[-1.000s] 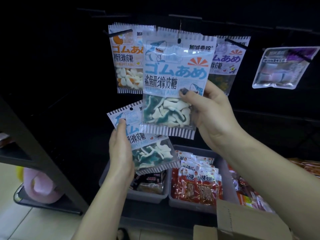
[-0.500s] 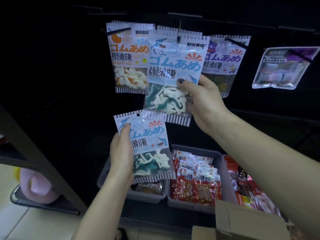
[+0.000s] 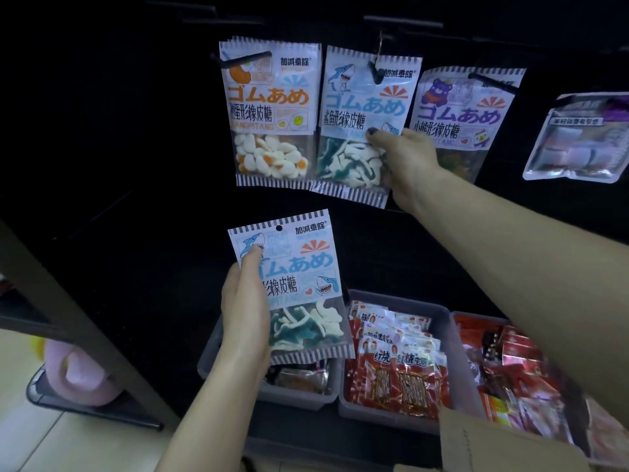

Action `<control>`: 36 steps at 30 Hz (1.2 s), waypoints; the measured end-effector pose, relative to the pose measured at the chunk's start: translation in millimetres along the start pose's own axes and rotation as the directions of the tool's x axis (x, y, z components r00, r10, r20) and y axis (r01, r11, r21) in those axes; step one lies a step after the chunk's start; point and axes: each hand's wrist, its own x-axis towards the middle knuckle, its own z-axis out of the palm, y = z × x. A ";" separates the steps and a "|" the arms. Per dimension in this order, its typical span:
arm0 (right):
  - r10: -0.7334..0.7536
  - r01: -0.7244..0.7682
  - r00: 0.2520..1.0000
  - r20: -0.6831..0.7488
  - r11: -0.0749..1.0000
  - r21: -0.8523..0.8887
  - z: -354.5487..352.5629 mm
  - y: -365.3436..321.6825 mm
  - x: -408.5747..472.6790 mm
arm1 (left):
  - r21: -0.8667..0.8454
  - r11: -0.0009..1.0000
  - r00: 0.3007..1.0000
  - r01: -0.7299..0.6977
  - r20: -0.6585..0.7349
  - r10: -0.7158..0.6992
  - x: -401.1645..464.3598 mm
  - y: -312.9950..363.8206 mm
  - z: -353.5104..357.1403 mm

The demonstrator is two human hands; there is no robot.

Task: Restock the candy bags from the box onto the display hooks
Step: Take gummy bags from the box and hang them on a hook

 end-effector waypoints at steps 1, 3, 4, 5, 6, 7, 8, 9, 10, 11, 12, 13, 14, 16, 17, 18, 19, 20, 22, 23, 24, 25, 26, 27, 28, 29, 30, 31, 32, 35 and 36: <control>0.010 -0.010 1.000 -0.009 1.000 -0.019 0.2 1.8 2.2 | 0.002 1.000 1.000 0.002 0.006 -0.002 0.3 0.3 0.5; 0.013 -0.014 1.000 -0.019 0.997 -0.075 -1.4 6.4 6.1 | 0.007 1.000 1.000 0.006 0.021 -0.006 -1.0 1.2 1.7; 0.011 -0.013 1.000 -0.023 0.994 -0.111 -2.5 8.2 5.6 | 0.010 1.000 1.000 0.002 0.027 -0.002 -2.0 1.5 2.1; 0.014 -0.018 0.999 -0.030 0.986 -0.164 -3.9 10.7 3.2 | 0.012 1.000 0.999 -0.005 0.034 0.004 -2.8 1.5 2.3; 0.014 -0.022 0.999 -0.038 0.975 -0.220 -6.3 14.2 1.6 | 0.014 1.000 0.999 -0.011 0.039 0.010 -3.6 1.6 2.5; 0.026 -0.039 0.999 -0.046 0.954 -0.297 -8.9 17.6 -2.4 | 0.015 1.000 0.999 -0.017 0.043 0.017 -4.4 1.6 2.8; 0.055 -0.072 0.997 -0.056 0.923 -0.378 -12.8 22.1 -7.0 | 0.017 1.000 0.999 -0.021 0.046 0.020 -5.4 1.8 3.2; 0.094 -0.118 0.993 -0.075 0.879 -0.462 -17.3 27.7 -13.3 | 0.017 1.000 0.999 -0.022 0.050 0.021 -6.1 1.8 3.5; 0.099 -0.137 0.990 -0.099 0.821 -0.555 -22.4 32.8 -20.5 | 0.015 1.000 0.998 -0.022 0.053 0.021 -6.7 2.0 3.9; 0.084 -0.140 0.989 -0.117 0.765 -0.629 -27.7 38.4 -28.5 | 0.011 1.000 0.998 -0.024 0.057 0.023 -7.2 2.0 3.7; 0.055 -0.117 0.992 -0.113 0.737 -0.666 -32.1 42.4 -40.3 | 0.011 1.000 0.998 -0.027 0.062 0.026 -8.1 2.1 3.8; 0.041 -0.092 0.995 -0.092 0.741 -0.665 -34.5 45.8 -51.6 | 0.017 0.999 0.997 -0.033 0.066 0.031 -8.2 1.5 3.6; 0.063 -0.077 0.997 -0.045 0.793 -0.605 -36.8 47.9 -64.5 | 0.025 0.999 0.997 -0.037 0.070 0.035 -8.6 0.8 3.5; 0.204 -0.139 0.973 0.106 0.888 -0.439 -38.8 52.4 -89.3 | 0.027 0.999 0.996 -0.036 0.083 0.033 -10.4 -0.8 4.4; 0.266 -0.161 0.937 0.228 0.905 -0.395 -39.2 52.8 -102.6 | 0.025 0.999 0.995 -0.036 0.093 0.034 -11.4 -1.5 5.1; 0.304 -0.164 0.890 0.339 0.908 -0.385 -39.8 52.2 -116.2 | 0.029 0.999 0.994 -0.040 0.105 0.037 -12.4 -2.2 5.7; 0.317 -0.128 0.850 0.422 0.900 -0.417 -41.2 54.1 -126.1 | 0.035 0.998 0.992 -0.049 0.119 0.045 -13.4 -2.5 6.5; 0.314 -0.073 0.816 0.486 0.889 -0.452 -42.6 56.5 -135.8 | 0.037 0.998 0.990 -0.058 0.133 0.053 -15.0 -2.3 7.5; 0.235 0.065 0.811 0.536 0.874 -0.481 -45.9 66.7 -148.7 | 0.033 0.997 0.983 -0.074 0.170 0.067 -18.8 -1.8 8.5; 0.175 0.098 0.845 0.506 0.879 -0.467 -47.2 72.7 -151.8 | 0.032 0.996 0.978 -0.082 0.193 0.075 -19.9 -1.9 8.3; 0.127 0.103 0.886 0.447 0.884 -0.456 -48.4 76.6 -154.0 | 0.036 0.995 0.972 -0.090 0.220 0.079 -21.2 -1.4 8.1; 0.092 0.098 0.913 0.397 0.896 -0.433 -49.9 79.7 -154.5 | 0.045 0.994 0.966 -0.101 0.242 0.087 -22.5 -0.7 8.0; 0.068 0.087 0.930 0.361 0.914 -0.396 -50.5 77.7 -156.5 | 0.058 0.991 0.960 -0.121 0.261 0.102 -23.2 -0.2 7.3; 0.051 0.074 0.938 0.343 0.937 -0.343 -51.9 75.3 -157.2 | 0.073 0.986 0.952 -0.151 0.281 0.125 -23.7 0.0 6.4; 0.043 0.059 0.941 0.337 0.956 -0.286 -52.2 70.0 -158.6 | 0.093 0.977 0.941 -0.192 0.301 0.156 -24.6 0.3 5.2; 0.024 0.060 0.944 0.330 0.969 -0.240 -52.7 64.7 -158.8 | 0.115 0.963 0.927 -0.243 0.320 0.196 -26.1 0.8 4.3; -0.006 0.079 0.947 0.321 0.973 -0.216 -52.6 57.6 -159.8 | 0.128 0.946 0.911 -0.296 0.337 0.240 -28.8 2.2 4.1; -0.046 0.115 0.949 0.312 0.971 -0.209 -52.4 52.4 -159.2 | 0.129 0.931 0.896 -0.341 0.345 0.280 -31.5 4.5 4.7; -0.079 0.146 0.950 0.301 0.968 -0.206 -51.5 46.8 -159.4 | 0.123 0.919 0.883 -0.376 0.348 0.314 -34.5 8.2 6.3; -0.154 0.212 0.940 0.305 0.963 -0.168 -47.7 31.6 -160.0 | 0.111 0.874 0.842 -0.474 0.347 0.412 -41.4 26.6 14.0; -0.171 0.225 0.937 0.305 0.962 -0.151 -46.8 25.2 -160.8 | 0.109 0.856 0.825 -0.505 0.352 0.442 -43.3 34.6 17.4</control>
